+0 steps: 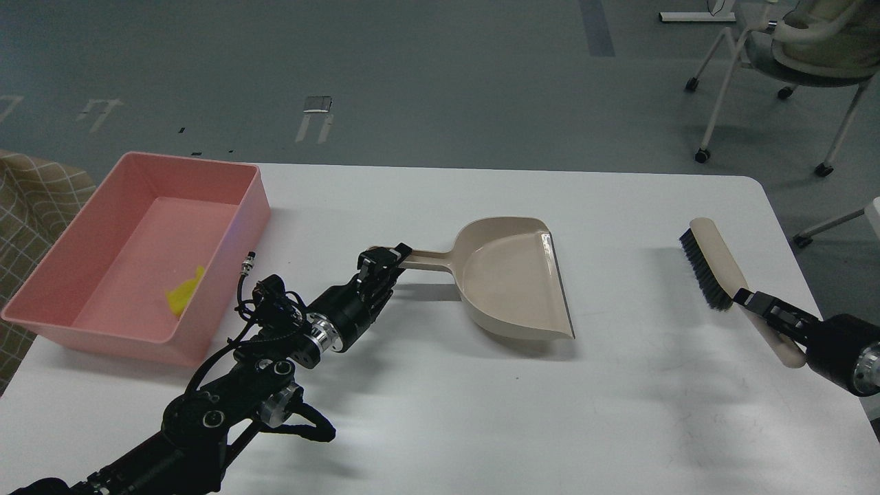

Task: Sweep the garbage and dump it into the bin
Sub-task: 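Lower the dustpan back onto the table with the left gripper, then release the dustpan and brush, opening both grippers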

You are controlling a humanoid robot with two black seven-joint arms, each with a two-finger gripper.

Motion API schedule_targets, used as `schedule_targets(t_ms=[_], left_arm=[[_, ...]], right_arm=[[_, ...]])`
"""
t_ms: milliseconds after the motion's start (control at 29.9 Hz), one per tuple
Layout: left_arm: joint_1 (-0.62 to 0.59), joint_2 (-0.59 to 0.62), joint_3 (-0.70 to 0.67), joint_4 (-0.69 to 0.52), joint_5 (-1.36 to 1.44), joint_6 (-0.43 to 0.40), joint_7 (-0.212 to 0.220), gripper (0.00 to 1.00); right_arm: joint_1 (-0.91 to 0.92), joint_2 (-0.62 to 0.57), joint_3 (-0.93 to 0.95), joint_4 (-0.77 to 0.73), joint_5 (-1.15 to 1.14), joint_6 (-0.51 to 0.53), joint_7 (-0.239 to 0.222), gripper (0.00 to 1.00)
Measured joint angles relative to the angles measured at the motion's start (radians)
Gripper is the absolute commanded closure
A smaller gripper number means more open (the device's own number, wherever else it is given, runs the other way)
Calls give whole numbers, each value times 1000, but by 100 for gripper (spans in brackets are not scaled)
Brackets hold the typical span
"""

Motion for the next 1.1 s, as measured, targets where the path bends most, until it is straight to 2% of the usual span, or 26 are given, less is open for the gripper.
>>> schedule_targets(t_ms=[33,167,267,334,401,535,668,735,869,1103], left_arm=[[0,0,0,0,0,3,0,56],[-4,1,0,-8,-5,7,2,32],[-6,13,0,-14,-11,7,5,20],[-6,22,0,-16,-14,7,6,17],[-6,31,-2,-17,-16,7,6,15],[-6,59,-6,-23,-18,6,8,14],[-6,92,-11,-41,-19,7,9,14],[-6,103,-11,-52,-19,6,9,14],[-6,123,-14,-73,-19,7,9,14],[-8,160,-20,-81,-27,9,12,14]], right_arm=[[0,4,-5,-1,-1,0,0,80],[0,14,-19,0,-8,0,0,80],[0,17,-21,1,-8,0,0,80],[0,21,-22,1,-8,0,0,80],[-1,27,-23,2,-8,0,0,79],[-5,38,-24,2,-9,0,0,66],[-6,46,-25,-2,-9,-1,0,61],[-7,47,-25,-3,-9,-1,0,49],[-7,49,-25,-3,-9,-2,0,36],[-1,49,-20,4,-1,-3,0,34]])
